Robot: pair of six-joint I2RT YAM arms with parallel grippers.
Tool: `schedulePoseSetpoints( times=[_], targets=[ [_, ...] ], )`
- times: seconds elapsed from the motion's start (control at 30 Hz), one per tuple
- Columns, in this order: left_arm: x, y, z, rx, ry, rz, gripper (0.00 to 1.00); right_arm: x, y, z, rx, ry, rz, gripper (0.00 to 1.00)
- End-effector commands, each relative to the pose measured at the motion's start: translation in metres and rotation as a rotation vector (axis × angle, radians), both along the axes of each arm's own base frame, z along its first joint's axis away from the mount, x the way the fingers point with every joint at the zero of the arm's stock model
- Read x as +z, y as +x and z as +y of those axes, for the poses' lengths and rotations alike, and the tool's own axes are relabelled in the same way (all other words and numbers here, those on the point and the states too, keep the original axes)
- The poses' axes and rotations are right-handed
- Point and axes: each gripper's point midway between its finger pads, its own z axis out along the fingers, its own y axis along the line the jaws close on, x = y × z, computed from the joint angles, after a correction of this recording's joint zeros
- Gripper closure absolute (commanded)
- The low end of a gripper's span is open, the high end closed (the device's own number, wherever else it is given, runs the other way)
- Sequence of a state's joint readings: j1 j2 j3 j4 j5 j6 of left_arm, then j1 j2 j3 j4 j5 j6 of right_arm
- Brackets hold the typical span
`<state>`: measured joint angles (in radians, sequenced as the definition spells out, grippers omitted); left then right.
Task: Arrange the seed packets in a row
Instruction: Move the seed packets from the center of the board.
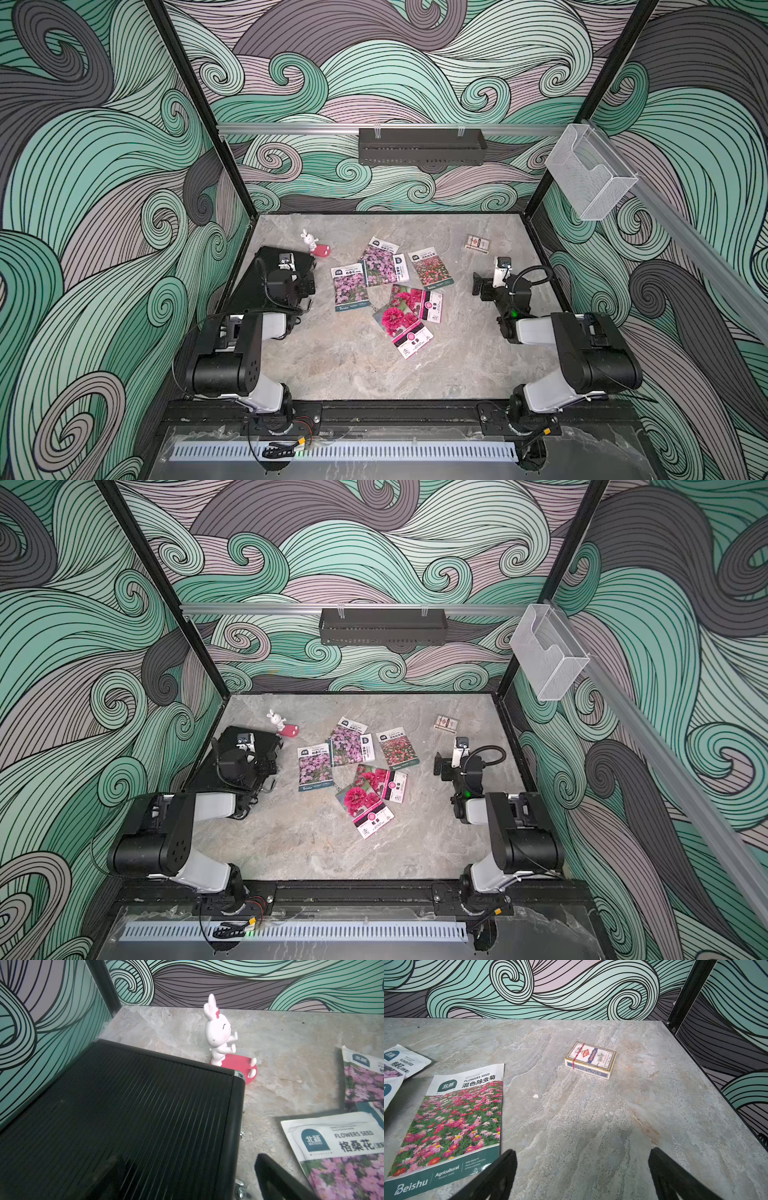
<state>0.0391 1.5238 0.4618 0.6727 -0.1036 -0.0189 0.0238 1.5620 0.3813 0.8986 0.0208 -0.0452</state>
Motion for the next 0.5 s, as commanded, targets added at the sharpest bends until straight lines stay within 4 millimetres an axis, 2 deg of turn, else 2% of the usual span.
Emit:
schedulePoseSetpoints(
  times=[0.0,0.47],
  targets=[
    [0.0010,0.0046,0.0016,0.007,-0.022,0.005,0.02,0.0079,0.0045,0.0001,0.001,0.014,-0.021,0.00],
    [0.0005,0.0046,0.0024,0.007,-0.027,0.009,0.01,0.0074,0.0053,0.0000,0.002,0.014,-0.018,0.00]
  ],
)
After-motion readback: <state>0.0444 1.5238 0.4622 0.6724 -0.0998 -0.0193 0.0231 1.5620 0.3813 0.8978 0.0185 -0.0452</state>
